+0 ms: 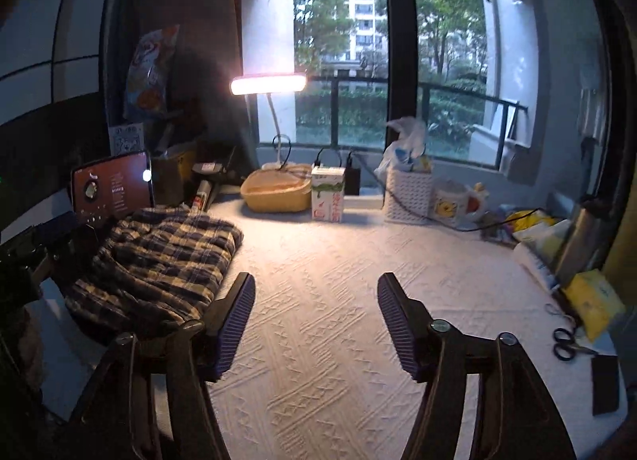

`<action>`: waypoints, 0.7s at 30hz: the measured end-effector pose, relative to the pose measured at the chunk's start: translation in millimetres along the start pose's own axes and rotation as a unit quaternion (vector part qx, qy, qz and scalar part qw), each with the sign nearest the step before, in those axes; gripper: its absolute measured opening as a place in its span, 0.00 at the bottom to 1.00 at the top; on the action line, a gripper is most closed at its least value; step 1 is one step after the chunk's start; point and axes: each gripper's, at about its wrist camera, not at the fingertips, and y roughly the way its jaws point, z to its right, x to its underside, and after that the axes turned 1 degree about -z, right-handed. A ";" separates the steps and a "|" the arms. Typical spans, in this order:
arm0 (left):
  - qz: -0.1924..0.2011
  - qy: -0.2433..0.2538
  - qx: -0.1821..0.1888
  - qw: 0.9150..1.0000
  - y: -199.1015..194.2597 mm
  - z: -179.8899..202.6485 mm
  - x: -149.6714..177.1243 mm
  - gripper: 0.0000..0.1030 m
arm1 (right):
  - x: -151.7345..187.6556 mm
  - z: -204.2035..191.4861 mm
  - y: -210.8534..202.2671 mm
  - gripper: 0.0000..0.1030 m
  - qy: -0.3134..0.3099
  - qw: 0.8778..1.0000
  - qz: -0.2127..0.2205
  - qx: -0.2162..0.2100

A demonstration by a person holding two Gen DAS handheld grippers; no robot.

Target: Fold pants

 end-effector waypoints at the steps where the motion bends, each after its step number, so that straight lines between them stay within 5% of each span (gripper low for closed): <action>1: 0.005 0.002 0.000 1.000 -3.4 1.6 -1.6 0.86 | -0.7 -0.2 -6.9 0.70 0.000 1.000 0.006 0.001; 6: 0.040 0.017 -0.002 0.999 -23.5 12.0 -9.5 0.87 | -5.4 -2.7 -33.2 0.72 -0.004 0.999 0.031 0.008; 9: 0.054 0.014 -0.006 0.998 -31.7 14.7 -12.5 0.99 | -8.3 -3.8 -48.7 0.78 -0.003 0.999 0.047 0.012; 21: 0.071 0.022 -0.028 0.997 -44.8 21.8 -14.2 0.99 | -9.0 -7.9 -88.5 0.97 -0.002 0.995 0.086 0.047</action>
